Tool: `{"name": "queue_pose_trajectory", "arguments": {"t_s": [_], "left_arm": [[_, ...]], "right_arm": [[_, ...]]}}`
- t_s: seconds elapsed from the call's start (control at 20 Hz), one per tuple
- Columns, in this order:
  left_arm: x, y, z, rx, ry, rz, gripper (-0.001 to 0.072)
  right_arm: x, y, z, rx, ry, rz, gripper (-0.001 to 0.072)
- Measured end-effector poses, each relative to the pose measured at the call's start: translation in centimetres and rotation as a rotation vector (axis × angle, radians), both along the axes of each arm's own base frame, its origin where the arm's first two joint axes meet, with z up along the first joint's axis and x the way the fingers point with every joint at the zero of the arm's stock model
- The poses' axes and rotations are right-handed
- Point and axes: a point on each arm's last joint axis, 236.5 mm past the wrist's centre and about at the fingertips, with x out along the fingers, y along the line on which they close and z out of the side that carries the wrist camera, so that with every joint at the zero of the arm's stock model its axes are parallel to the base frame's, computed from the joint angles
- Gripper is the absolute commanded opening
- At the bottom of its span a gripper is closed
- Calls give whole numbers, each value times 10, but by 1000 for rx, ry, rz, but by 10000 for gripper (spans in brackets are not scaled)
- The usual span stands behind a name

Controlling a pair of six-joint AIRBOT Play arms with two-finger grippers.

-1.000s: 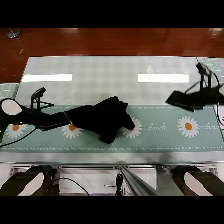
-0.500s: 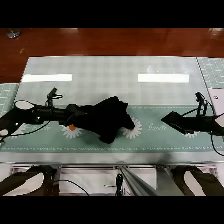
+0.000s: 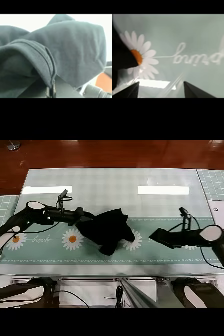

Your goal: Fold the shirts.

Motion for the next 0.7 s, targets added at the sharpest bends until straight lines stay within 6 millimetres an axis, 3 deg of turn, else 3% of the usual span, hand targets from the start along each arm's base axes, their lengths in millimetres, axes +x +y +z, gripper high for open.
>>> {"name": "queue_pose_trajectory", "arguments": {"t_s": [0.2, 0.5, 0.55, 0.6, 0.65, 0.7], "left_arm": [[4, 0, 4, -8, -14, -11, 22], [2, -2, 8, -20, -12, -27, 21], [2, -2, 8, -22, -12, -29, 21], [1, -2, 8, -22, -11, -30, 22], [1, -3, 9, -24, -10, -33, 21], [1, -3, 9, -25, -11, -34, 22]], "right_arm": [[11, 50, -12, 31, 6, 78, 626], [33, 103, -35, 21, 46, 186, 609], [37, 110, -38, 23, 51, 197, 510], [40, 115, -41, 23, 56, 202, 207], [40, 117, -45, 14, 62, 217, 31], [42, 120, -47, 13, 62, 228, 31]]}}
